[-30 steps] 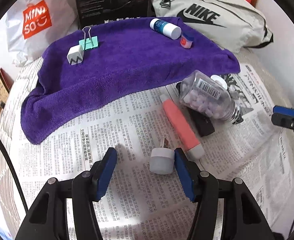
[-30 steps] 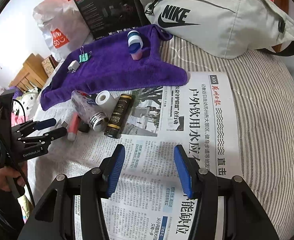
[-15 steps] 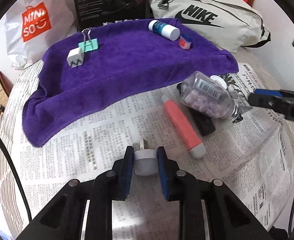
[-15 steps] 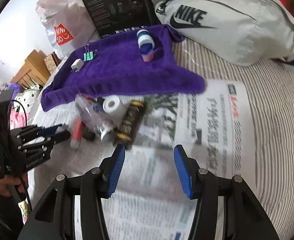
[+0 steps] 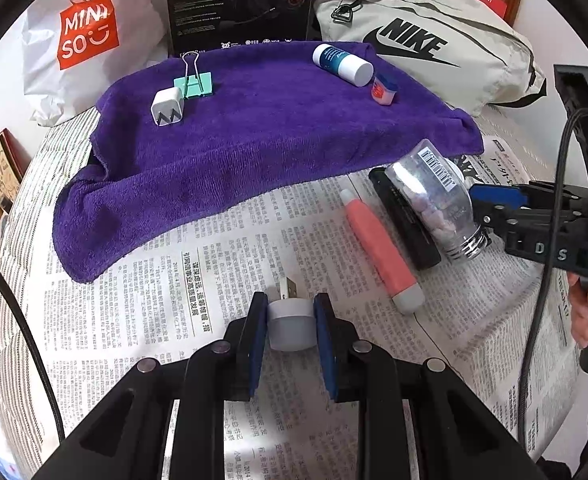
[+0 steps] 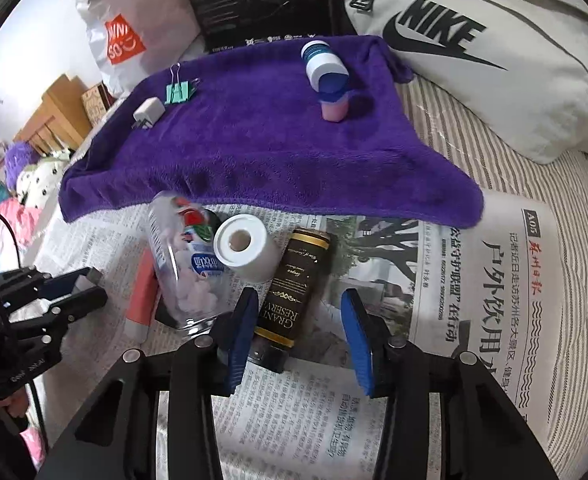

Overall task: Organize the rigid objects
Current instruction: 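Grasp the small white USB piece with the left tool while the right tool grasps the brown bottle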

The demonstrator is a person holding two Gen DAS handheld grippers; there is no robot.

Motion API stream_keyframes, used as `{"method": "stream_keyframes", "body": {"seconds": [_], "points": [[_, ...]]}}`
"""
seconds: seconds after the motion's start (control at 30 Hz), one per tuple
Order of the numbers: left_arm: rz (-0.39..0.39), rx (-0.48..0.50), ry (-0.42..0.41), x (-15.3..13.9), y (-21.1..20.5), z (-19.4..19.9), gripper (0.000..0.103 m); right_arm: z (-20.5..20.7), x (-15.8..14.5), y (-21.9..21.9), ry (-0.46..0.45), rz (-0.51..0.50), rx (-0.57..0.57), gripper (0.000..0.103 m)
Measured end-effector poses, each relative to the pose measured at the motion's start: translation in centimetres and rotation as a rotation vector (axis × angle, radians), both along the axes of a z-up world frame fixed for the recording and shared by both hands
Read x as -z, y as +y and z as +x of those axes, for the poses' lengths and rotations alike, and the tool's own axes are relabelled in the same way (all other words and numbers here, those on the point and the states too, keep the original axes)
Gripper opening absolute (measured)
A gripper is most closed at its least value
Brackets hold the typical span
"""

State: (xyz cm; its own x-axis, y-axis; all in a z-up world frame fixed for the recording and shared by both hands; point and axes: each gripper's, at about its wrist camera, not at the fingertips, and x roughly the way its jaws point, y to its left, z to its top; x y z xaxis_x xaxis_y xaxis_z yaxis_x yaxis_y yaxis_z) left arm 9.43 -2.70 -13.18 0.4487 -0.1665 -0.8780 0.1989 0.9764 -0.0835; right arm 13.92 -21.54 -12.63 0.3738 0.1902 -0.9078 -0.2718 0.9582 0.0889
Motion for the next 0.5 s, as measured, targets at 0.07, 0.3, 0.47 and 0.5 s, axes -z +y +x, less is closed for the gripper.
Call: {"method": "stream_keyframes", "body": {"seconds": [0.07,0.3,0.47,0.5], "points": [[-0.003,0.0,0.001,0.0,0.0,0.0,0.023,0.1,0.2,0.5,-0.021,-0.029,-0.008,0.043],[-0.002,-0.008,0.001,0.1,0.7,-0.3,0.023,-0.2,0.1,-0.9,-0.037,-0.084,-0.019,0.025],[0.032,-0.01,-0.02,0.3,0.0,-0.2,0.023,-0.5,0.1,-2.3,-0.028,-0.078,-0.027,0.025],[0.034,-0.01,-0.025,0.3,0.0,-0.2,0.023,-0.5,0.1,-2.2,-0.03,-0.081,-0.029,0.025]]}}
